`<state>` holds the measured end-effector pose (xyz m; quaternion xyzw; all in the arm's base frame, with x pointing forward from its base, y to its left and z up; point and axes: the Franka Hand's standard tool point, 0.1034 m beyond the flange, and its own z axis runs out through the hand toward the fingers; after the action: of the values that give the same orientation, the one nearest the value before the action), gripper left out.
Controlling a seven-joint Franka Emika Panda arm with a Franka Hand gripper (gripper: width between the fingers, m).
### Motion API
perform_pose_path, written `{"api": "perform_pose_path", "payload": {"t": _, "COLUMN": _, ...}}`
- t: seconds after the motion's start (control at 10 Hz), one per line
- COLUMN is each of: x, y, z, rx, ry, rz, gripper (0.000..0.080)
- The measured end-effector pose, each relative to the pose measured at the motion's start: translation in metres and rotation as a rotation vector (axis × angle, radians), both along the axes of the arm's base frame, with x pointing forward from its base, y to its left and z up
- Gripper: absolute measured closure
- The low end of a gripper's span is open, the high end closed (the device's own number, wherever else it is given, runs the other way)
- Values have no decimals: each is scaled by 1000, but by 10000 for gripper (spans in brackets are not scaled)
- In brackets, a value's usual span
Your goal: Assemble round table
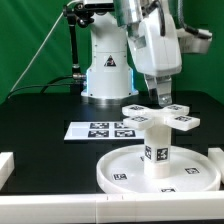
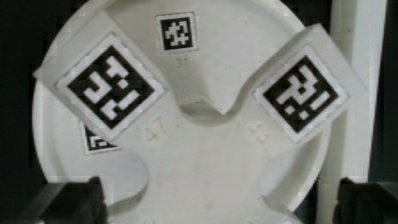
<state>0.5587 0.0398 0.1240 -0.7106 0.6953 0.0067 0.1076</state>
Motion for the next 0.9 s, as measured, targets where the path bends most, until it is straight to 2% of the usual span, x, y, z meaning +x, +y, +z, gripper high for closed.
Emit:
{"api": "perform_pose_path", "payload": {"t": 0.2, "x": 0, "y": 0, "z": -1, "rx": -6, "ry": -6, "rz": 44, "gripper": 150}}
{"api": "perform_pose_path", "payload": {"t": 0.6, "x": 6, "y": 3, "z": 4, "rx": -81, "ry": -65, "rz": 532, "gripper": 150}}
{"api": "perform_pose_path", "payload": {"t": 0.9, "x": 7, "y": 3, "z": 3, "rx": -110, "ry": -102, "rz": 764, "gripper": 150}}
